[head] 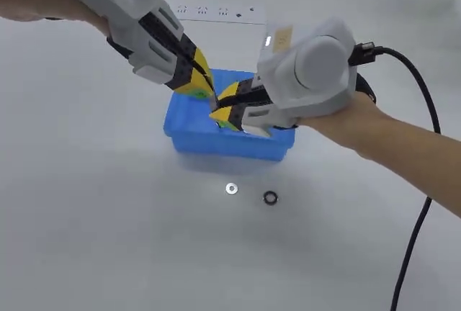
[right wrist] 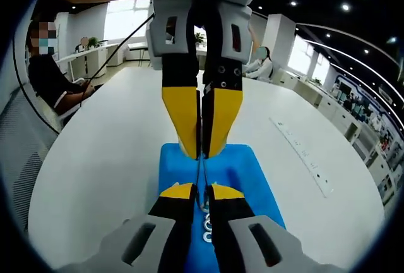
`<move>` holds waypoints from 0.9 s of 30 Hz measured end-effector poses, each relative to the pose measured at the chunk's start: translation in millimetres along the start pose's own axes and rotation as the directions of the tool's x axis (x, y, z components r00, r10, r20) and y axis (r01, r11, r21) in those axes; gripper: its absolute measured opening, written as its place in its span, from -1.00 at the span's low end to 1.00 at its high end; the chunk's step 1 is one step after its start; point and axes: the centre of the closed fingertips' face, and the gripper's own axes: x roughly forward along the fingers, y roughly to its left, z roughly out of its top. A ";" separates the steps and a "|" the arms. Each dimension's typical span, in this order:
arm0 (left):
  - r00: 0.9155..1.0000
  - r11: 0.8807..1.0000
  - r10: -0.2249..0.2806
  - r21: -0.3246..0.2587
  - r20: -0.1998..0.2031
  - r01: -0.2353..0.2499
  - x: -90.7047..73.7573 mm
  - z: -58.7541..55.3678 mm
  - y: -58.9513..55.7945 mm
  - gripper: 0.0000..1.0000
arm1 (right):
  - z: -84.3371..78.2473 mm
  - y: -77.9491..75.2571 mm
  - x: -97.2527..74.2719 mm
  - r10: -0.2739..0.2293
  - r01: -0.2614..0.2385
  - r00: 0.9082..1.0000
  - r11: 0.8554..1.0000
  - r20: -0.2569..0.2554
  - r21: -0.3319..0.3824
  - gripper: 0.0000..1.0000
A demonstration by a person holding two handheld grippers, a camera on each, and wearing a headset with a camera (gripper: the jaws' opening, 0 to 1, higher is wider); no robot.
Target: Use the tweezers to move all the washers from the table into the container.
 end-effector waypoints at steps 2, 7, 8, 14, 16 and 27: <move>1.000 1.000 0.000 0.000 -0.001 0.000 0.2 0.1 0.4 -0.86 | -0.3 -1.4 -0.4 -0.002 0.001 1.000 1.000 0.009 0.026 -0.81; 1.000 1.000 0.003 -0.001 -0.015 -0.003 1.7 -3.0 1.0 -0.86 | -2.4 -1.0 0.7 0.000 0.000 1.000 1.000 0.002 0.017 -0.80; 1.000 1.000 0.004 0.003 -0.018 -0.004 1.7 -3.3 0.9 -0.86 | -2.6 -0.6 0.7 -0.001 0.001 1.000 1.000 -0.001 0.011 -0.80; 1.000 1.000 0.013 0.005 -0.019 -0.013 -2.9 1.0 -1.3 -0.86 | 2.1 -0.2 -3.3 -0.005 0.005 1.000 1.000 0.001 0.002 -0.79; 1.000 1.000 0.017 0.004 -0.018 -0.016 -5.3 3.0 -2.6 -0.86 | 4.5 0.7 -5.7 -0.007 0.007 1.000 1.000 0.003 -0.003 -0.79; 0.999 0.998 0.053 0.022 -0.008 -0.053 -28.1 25.2 -17.3 -0.85 | 25.8 6.1 -28.3 -0.033 0.035 0.999 0.998 0.041 -0.046 -0.79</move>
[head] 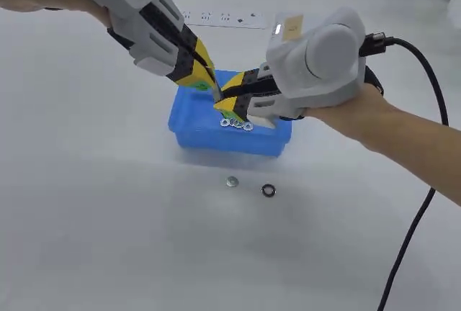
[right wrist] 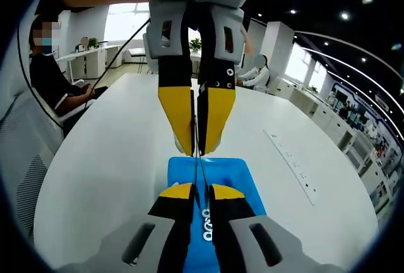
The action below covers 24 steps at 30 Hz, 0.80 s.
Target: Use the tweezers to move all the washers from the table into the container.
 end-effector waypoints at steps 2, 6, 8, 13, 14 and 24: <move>1.000 1.000 0.010 0.011 0.000 -0.010 -5.1 5.9 -3.6 -0.85 | 5.2 1.3 -5.0 -0.006 0.006 1.000 1.000 0.004 -0.012 -0.79; 1.000 0.999 0.024 0.030 0.002 -0.024 -16.1 17.5 -13.7 -0.85 | 17.9 7.9 -17.5 -0.015 0.016 1.000 0.999 0.018 -0.031 -0.80; 1.000 0.999 0.028 0.037 0.001 -0.028 -20.1 20.7 -19.1 -0.85 | 22.8 13.0 -22.7 -0.015 0.016 1.000 0.999 0.022 -0.039 -0.80; 0.999 0.998 0.035 0.051 -0.001 -0.035 -27.0 27.7 -32.5 -0.85 | 31.3 25.2 -32.6 -0.017 0.019 0.999 0.998 0.029 -0.055 -0.80; 0.999 0.998 0.035 0.054 -0.003 -0.035 -27.7 28.4 -35.2 -0.85 | 32.7 28.8 -34.8 -0.015 0.017 0.999 0.998 0.029 -0.061 -0.80; 1.000 0.998 0.019 0.057 0.004 -0.020 -23.9 35.3 -73.3 -0.85 | 29.3 56.8 -45.2 0.000 0.001 1.000 0.997 0.015 -0.071 -0.80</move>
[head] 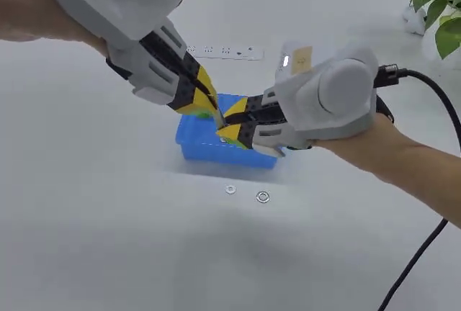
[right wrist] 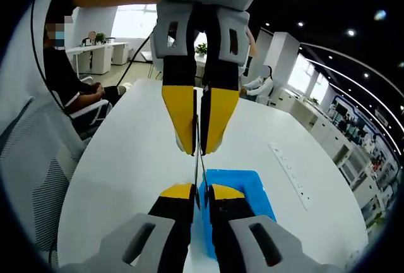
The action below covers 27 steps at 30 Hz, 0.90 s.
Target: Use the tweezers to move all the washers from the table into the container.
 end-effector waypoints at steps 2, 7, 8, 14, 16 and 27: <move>1.000 1.000 -0.006 -0.005 0.004 0.006 2.6 0.4 -4.2 -0.85 | -2.7 5.1 -0.7 0.006 -0.005 1.000 1.000 -0.006 0.004 -0.80; 1.000 0.999 -0.029 -0.015 0.010 0.029 12.5 -3.1 -14.2 -0.85 | -11.0 17.4 -1.6 0.026 -0.026 1.000 1.000 -0.015 0.011 -0.80; 0.999 0.999 -0.033 -0.018 0.011 0.033 13.6 -3.1 -15.5 -0.85 | -12.4 19.4 -1.5 0.030 -0.029 0.999 0.999 -0.017 0.013 -0.80; 0.998 0.998 -0.053 -0.030 0.014 0.053 21.7 -5.0 -24.6 -0.86 | -21.8 30.9 0.1 0.044 -0.043 0.999 0.999 -0.027 0.030 -0.80; 0.998 0.998 -0.059 -0.036 0.018 0.060 24.0 -6.4 -26.4 -0.86 | -24.4 33.7 1.4 0.048 -0.047 0.998 0.998 -0.030 0.035 -0.80; 0.995 0.990 -0.100 -0.100 0.024 0.101 42.3 -23.8 -27.6 -0.86 | -44.5 42.5 18.5 0.084 -0.079 0.996 0.992 -0.041 0.096 -0.79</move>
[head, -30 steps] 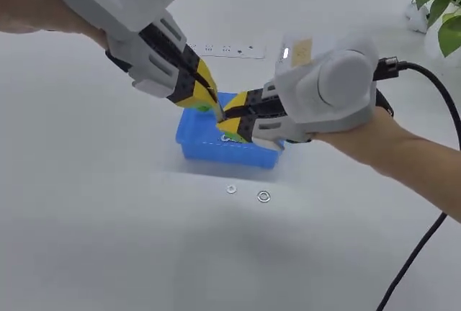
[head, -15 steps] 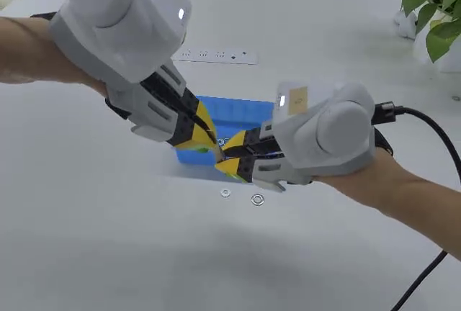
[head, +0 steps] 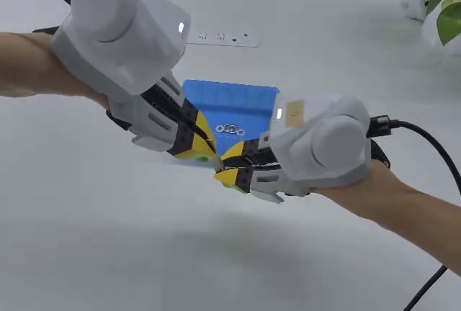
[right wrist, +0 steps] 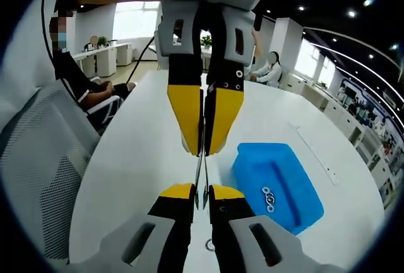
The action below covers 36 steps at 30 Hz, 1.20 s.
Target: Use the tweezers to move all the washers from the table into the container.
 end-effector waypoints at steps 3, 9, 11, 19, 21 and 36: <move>1.000 1.000 -0.012 -0.006 -0.003 0.012 4.4 -2.9 1.3 -0.87 | -4.8 0.5 3.6 0.008 -0.008 1.000 1.000 -0.002 0.010 -0.79; 1.000 1.000 -0.016 -0.003 -0.006 0.016 10.6 -4.2 8.5 -0.87 | -11.3 -4.6 6.8 0.002 -0.002 1.000 1.000 -0.003 0.029 -0.79; 1.000 1.000 -0.012 -0.002 -0.002 0.012 12.0 -3.3 11.6 -0.87 | -12.4 -7.9 7.5 -0.004 0.004 1.000 0.999 -0.001 0.035 -0.79; 1.000 1.000 -0.014 -0.003 -0.006 0.014 16.5 -6.1 15.7 -0.86 | -16.5 -10.9 12.7 -0.011 0.011 1.000 0.999 -0.009 0.032 -0.79; 1.000 1.000 -0.014 -0.005 -0.005 0.014 17.8 -7.0 16.9 -0.86 | -18.3 -11.7 13.9 -0.011 0.011 1.000 1.000 -0.014 0.026 -0.79; 1.000 1.000 -0.006 -0.005 0.005 0.006 18.2 -5.0 19.4 -0.86 | -17.7 -16.8 14.9 -0.017 0.017 1.000 0.999 -0.008 0.038 -0.79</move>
